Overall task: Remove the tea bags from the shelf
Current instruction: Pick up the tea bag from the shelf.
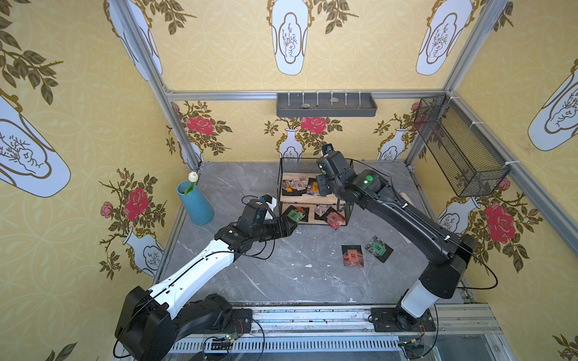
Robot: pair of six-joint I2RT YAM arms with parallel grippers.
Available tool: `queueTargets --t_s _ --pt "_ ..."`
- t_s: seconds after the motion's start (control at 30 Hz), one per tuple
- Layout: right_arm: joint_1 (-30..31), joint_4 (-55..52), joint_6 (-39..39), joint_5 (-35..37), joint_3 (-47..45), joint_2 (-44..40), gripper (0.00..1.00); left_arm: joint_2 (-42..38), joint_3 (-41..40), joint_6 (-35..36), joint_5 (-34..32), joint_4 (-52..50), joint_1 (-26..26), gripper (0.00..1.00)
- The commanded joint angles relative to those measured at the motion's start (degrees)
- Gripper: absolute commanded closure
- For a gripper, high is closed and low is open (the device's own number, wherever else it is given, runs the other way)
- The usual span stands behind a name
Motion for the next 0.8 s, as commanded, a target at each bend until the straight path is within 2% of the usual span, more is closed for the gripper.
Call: queueTargets --t_s 0.0,0.47,0.77 --pt "1.6 -1.76 2.27 1.55 -2.44 -2.75 1.0 -0.98 -0.8 1.55 -0.07 -0.4 -1.27 0.19" --pt "9.23 -4.19 12.31 0.24 -18.76 -14.5 1.0 -3.94 -4.89 1.73 0.68 0.37 -5.97 0.18" --pt "10.13 -2.99 19.28 -2.82 -30.75 -17.1 1.0 -4.22 -9.15 -0.43 -0.28 1.51 -6.58 0.18"
